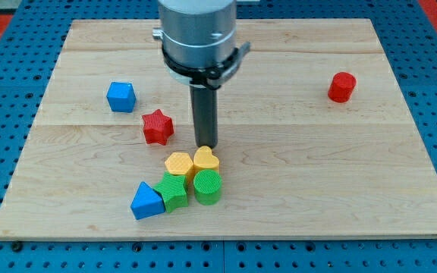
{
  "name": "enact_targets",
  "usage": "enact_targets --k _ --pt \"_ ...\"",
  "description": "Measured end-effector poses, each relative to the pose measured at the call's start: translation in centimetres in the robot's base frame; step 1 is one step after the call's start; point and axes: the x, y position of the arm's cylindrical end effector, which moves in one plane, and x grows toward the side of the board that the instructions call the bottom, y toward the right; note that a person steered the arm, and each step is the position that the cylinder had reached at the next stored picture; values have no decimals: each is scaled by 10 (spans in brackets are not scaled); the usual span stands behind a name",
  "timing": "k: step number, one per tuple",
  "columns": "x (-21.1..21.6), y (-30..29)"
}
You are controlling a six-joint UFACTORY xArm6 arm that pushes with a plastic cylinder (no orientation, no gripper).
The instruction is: Slide the red star to the yellow heart
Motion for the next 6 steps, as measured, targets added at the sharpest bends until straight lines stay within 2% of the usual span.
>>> enact_targets --k 1,2,3,4,5,6 --pt "-61 -23" --pt "-85 -109" --pt "-30 -94" --pt "8 -56" --pt "-42 -113" --pt "-20 -201"
